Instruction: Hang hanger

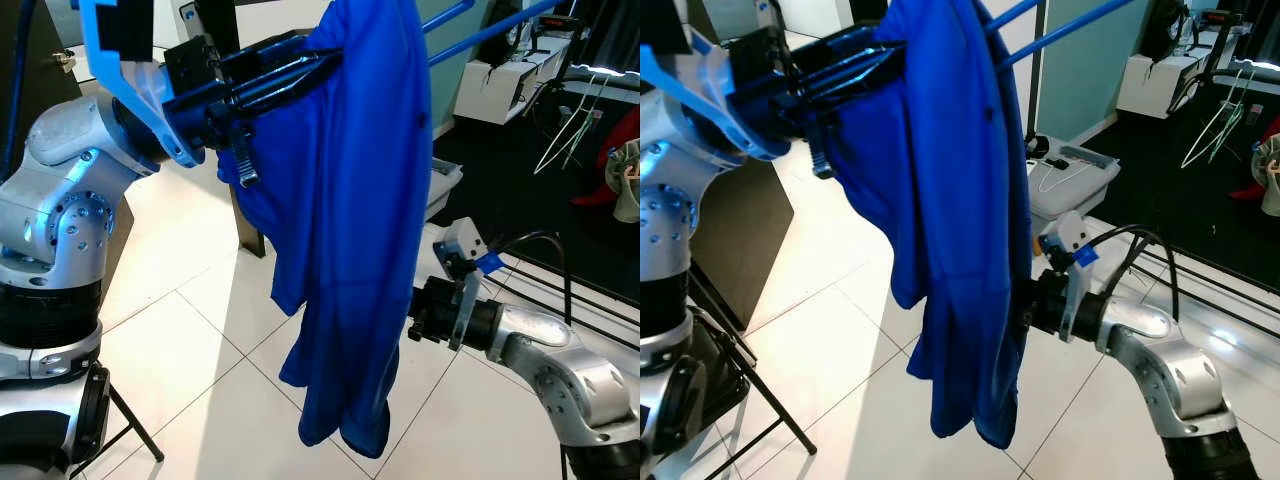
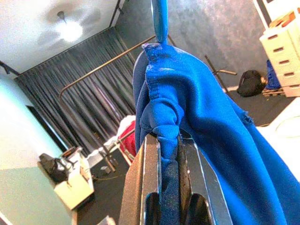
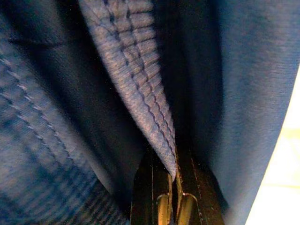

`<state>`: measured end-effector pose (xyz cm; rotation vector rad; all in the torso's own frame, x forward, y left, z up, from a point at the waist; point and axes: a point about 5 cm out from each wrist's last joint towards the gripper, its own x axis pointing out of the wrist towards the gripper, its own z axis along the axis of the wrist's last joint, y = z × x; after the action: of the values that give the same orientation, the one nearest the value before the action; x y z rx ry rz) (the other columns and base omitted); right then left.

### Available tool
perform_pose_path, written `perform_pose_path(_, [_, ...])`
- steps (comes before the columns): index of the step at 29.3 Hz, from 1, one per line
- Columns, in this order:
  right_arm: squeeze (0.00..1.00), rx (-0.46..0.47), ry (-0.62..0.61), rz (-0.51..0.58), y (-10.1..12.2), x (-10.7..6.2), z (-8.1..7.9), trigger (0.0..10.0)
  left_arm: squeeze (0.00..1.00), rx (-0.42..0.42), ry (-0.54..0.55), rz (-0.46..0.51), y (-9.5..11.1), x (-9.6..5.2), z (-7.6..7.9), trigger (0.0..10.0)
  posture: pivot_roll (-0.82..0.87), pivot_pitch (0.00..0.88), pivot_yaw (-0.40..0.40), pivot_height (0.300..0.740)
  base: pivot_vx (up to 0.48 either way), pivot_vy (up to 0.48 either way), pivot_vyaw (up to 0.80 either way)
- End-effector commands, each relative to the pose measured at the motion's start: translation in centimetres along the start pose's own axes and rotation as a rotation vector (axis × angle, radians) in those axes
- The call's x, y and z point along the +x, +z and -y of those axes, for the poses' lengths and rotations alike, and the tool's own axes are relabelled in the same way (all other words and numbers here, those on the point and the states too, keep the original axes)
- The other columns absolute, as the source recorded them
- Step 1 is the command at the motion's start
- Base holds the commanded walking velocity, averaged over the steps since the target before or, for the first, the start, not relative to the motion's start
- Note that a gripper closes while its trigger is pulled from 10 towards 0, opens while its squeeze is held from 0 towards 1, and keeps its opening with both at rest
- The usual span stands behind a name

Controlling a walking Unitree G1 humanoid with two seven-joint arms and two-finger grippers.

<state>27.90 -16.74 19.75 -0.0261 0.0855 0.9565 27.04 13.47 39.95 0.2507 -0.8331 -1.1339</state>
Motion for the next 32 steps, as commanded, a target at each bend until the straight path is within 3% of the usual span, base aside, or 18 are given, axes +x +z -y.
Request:
perform_pose_path(1, [0.0, 0.029, -0.022, 0.017, 0.1, -1.0, 0.6, 0.0, 0.0, 0.068, 0.029, -0.026, 0.5, -0.6, -0.7, 10.0, 0.02, 0.0, 0.031, 0.74, 0.0, 0.0, 0.0])
perform_pose_path(3, [0.0, 0.029, -0.022, 0.017, 0.1, -1.0, 0.6, 0.0, 0.0, 0.068, 0.029, -0.026, 0.5, -0.6, -0.7, 10.0, 0.02, 0.0, 0.031, 0.74, 0.0, 0.0, 0.0])
perform_pose_path(4, [0.0, 0.048, -0.026, 0.044, 0.6, -1.7, 0.9, 0.0, 0.0, 0.097, 0.037, -0.077, 0.0, -1.1, -0.9, 10.0, 0.02, 0.0, 0.031, 0.74, 0.0, 0.0, 0.0])
perform_pose_path(5, [0.0, 0.108, -0.021, 0.129, 1.9, -3.2, 1.7, 0.0, 0.0, 0.134, 0.062, -0.173, -1.1, -2.6, -1.4, 10.0, 0.01, 0.0, 0.031, 0.74, 0.0, 0.0, 0.0])
perform_pose_path(6, [0.0, 0.108, -0.021, 0.129, 1.9, -3.2, 1.7, 0.0, 0.0, 0.134, 0.062, -0.173, -1.1, -2.6, -1.4, 10.0, 0.01, 0.0, 0.031, 0.74, 0.0, 0.0, 0.0])
perform_pose_path(8, [0.0, 0.178, -0.041, 0.293, 4.2, -5.7, 3.1, 0.0, 0.0, 0.177, 0.08, -0.312, -2.8, -5.6, -1.6, 10.0, 0.01, 0.0, 0.031, 0.74, 0.0, 0.0, 0.0])
perform_pose_path(9, [0.0, 0.178, -0.041, 0.293, 4.2, -5.7, 3.1, 0.0, 0.0, 0.177, 0.08, -0.312, -2.8, -5.6, -1.6, 10.0, 0.01, 0.0, 0.031, 0.74, 0.0, 0.0, 0.0])
perform_pose_path(12, [0.0, 0.238, -0.175, 0.421, 5.8, -7.0, 5.3, 0.0, 0.0, 0.201, 0.041, -0.405, -3.9, -8.3, -0.5, 10.0, 0.01, 0.0, 0.023, 0.74, 0.0, 0.0, 0.0])
perform_pose_path(15, [0.0, 0.271, -0.243, 0.464, 6.4, -7.0, 6.4, 0.0, 0.0, 0.212, -0.002, -0.458, -4.4, -9.3, 0.6, 10.0, 0.02, 0.0, 0.02, 0.74, 0.0, 0.0, 0.0])
perform_pose_path(22, [0.0, 0.31, -0.355, 0.405, 5.6, -5.9, 7.7, 0.0, 0.0, 0.205, 0.014, -0.444, -4.4, -9.6, 1.4, 10.0, 0.03, 0.0, 0.009, 0.74, 0.0, 0.0, 0.0])
perform_pose_path(24, [0.0, 0.332, -0.392, 0.371, 5.0, -5.7, 8.2, 0.0, 0.0, 0.2, 0.036, -0.401, -4.0, -9.4, 1.4, 10.0, 0.03, 0.0, 0.006, 0.74, 0.0, 0.0, 0.0])
perform_pose_path(26, [0.0, 0.377, -0.448, 0.328, 4.2, -5.5, 8.9, 0.0, 0.0, 0.158, 0.035, -0.294, -3.2, -8.4, 2.0, 10.0, 0.03, 0.0, -0.001, 0.74, 0.0, 0.0, 0.0])
perform_pose_path(32, [0.0, 0.399, -0.462, 0.328, 4.4, -5.1, 9.2, 0.0, 0.0, 0.081, -0.076, -0.218, -3.2, -7.1, 4.4, 10.0, 0.03, 0.0, -0.001, 0.74, 0.0, 0.0, 0.0])
